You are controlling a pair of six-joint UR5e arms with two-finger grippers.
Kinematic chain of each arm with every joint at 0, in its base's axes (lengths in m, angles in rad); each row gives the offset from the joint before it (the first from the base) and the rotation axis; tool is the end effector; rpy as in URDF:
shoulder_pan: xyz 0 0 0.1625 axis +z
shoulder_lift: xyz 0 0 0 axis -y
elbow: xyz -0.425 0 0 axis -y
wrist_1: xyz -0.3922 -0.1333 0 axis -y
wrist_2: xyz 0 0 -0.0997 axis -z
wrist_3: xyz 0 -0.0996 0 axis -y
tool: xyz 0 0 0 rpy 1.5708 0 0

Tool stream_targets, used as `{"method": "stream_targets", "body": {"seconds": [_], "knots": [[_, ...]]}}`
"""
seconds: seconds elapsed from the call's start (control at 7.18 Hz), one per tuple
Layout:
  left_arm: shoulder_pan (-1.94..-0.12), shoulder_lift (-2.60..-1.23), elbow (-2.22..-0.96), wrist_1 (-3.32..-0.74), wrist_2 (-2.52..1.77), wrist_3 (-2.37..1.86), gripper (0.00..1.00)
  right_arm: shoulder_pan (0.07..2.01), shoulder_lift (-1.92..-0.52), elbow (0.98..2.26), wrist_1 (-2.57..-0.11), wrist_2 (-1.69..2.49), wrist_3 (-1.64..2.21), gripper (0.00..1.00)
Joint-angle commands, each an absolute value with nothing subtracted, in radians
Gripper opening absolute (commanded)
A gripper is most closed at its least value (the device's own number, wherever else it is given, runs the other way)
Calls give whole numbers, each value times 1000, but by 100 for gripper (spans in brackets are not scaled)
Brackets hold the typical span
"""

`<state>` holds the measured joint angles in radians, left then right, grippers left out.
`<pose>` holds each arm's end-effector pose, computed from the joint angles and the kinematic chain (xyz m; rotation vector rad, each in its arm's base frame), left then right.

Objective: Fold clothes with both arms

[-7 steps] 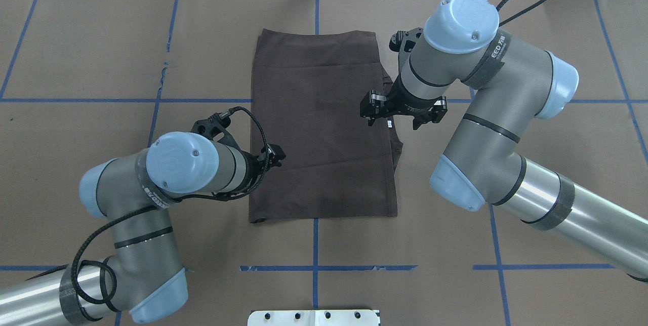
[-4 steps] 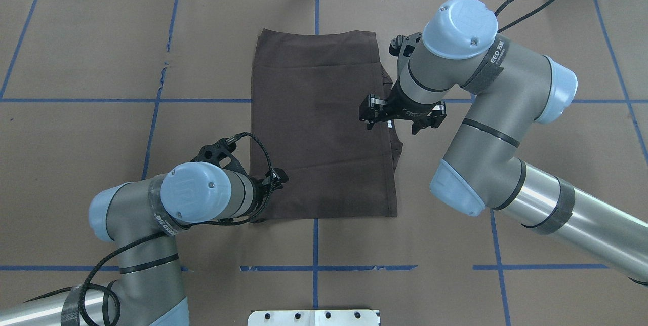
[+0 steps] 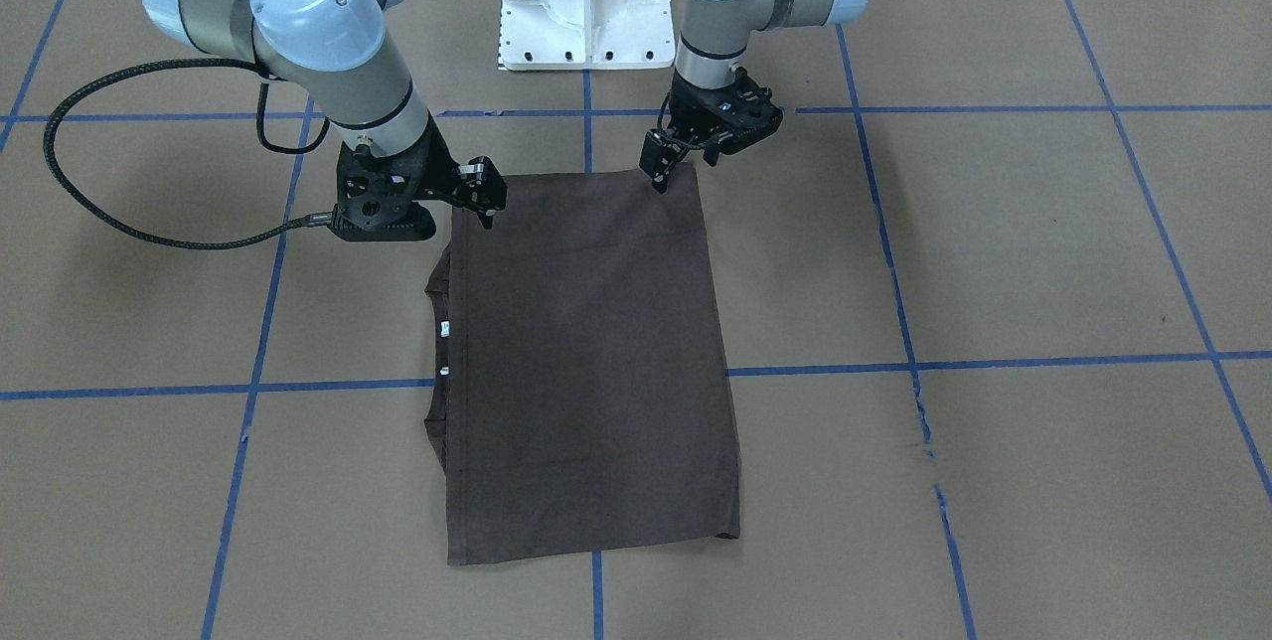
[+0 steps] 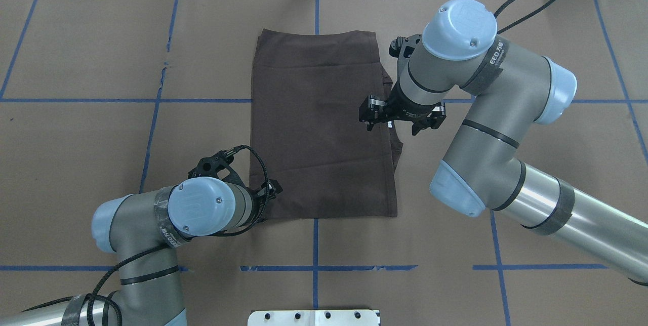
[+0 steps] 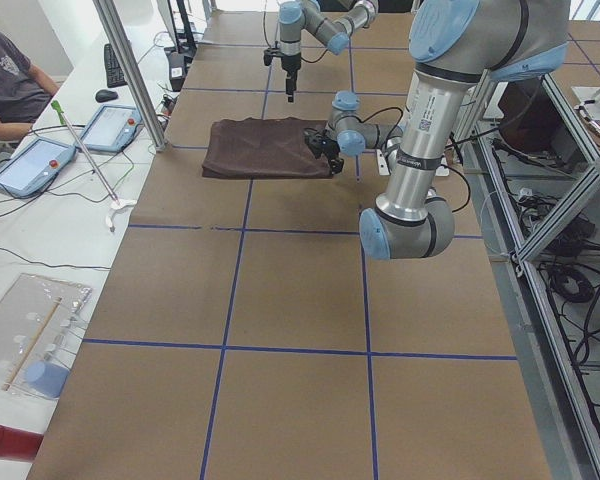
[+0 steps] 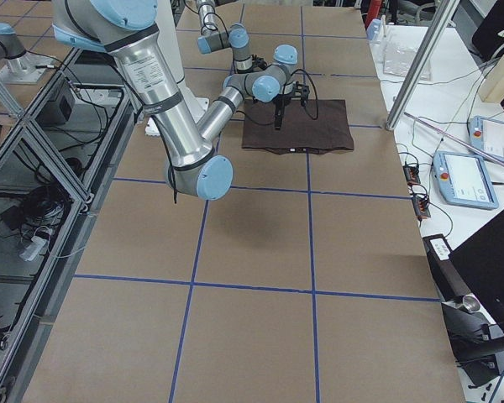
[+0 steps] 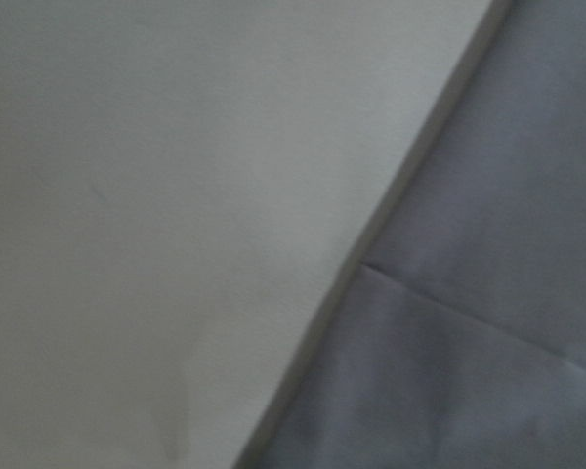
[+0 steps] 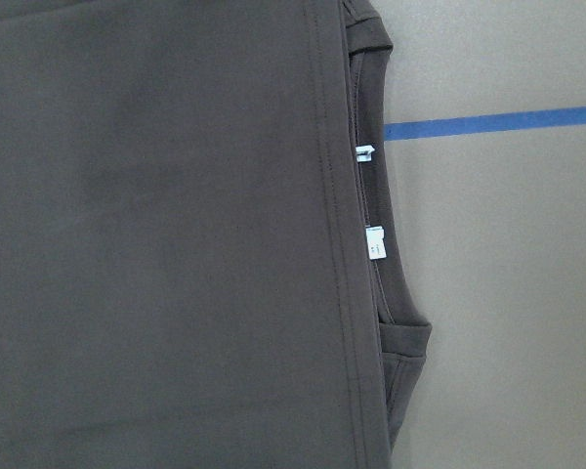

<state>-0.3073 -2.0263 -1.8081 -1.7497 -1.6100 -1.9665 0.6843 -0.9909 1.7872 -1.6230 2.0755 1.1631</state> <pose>0.5605 -0.3136 0.2814 -0.0766 0.8854 -0.6401 -0.4418 -0.4703 0.2343 -0.0330 -0.8707 0.0712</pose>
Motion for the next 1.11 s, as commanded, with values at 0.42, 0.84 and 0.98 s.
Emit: {"method": "stream_targets", "body": {"seconds": [0.42, 0.84, 0.98], "knots": [[-299, -2019, -1810, -1746, -1609, -1968, 85, 684, -989, 1787, -1624, 2077, 1164, 100], [-276, -2023, -1807, -1744, -1609, -1970, 81, 686, -991, 1789, -1624, 2077, 1164, 100], [-275, -2025, -1807, -1744, -1609, -1973, 79, 687, -991, 1789, -1624, 2077, 1164, 100]]}}
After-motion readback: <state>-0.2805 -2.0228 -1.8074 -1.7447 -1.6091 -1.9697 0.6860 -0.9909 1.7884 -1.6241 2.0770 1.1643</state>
